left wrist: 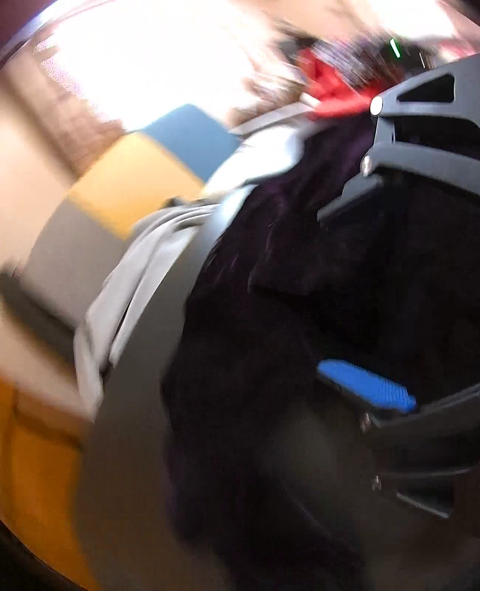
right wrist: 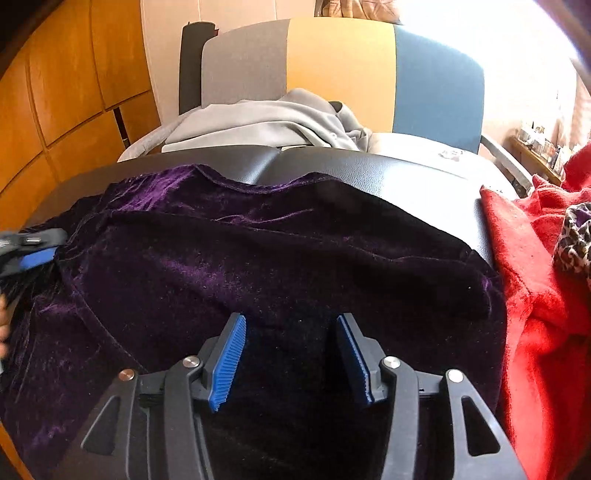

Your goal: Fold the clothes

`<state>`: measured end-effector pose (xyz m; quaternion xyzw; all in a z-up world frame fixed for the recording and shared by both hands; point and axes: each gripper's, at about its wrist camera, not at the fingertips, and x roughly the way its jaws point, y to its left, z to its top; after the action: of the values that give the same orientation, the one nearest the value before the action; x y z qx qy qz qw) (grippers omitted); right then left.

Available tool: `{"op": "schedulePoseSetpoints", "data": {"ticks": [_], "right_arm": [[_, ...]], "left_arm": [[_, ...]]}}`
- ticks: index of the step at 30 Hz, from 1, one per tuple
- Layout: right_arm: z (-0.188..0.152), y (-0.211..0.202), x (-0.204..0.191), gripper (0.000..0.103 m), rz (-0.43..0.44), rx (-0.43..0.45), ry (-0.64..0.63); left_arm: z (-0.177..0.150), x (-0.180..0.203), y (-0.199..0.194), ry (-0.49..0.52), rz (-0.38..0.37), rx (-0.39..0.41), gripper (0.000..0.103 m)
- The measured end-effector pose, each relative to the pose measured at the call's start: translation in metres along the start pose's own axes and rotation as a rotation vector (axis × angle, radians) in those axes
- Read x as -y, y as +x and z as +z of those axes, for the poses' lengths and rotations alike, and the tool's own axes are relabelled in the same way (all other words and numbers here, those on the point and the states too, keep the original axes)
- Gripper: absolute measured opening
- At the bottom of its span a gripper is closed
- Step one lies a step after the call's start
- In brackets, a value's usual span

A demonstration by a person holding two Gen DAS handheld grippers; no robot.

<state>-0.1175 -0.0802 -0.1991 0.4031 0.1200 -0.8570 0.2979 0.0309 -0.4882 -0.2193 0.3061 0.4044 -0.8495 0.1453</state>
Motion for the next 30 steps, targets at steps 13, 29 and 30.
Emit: {"op": "schedulePoseSetpoints", "data": {"ticks": [13,29,30], "right_arm": [[0.002,0.002,-0.002,0.059,-0.027,0.000,-0.011],[0.002,0.002,0.000,0.061,-0.008,0.002,0.006],[0.002,0.002,0.001,0.061,-0.006,0.003,0.008]], "left_arm": [[-0.036,-0.207,-0.169,-0.652,-0.037,0.217,0.093],[0.004,-0.230,-0.115,-1.013,0.012,0.142,0.011],[0.006,-0.232,-0.115,-1.041,0.005,0.142,0.011]]}}
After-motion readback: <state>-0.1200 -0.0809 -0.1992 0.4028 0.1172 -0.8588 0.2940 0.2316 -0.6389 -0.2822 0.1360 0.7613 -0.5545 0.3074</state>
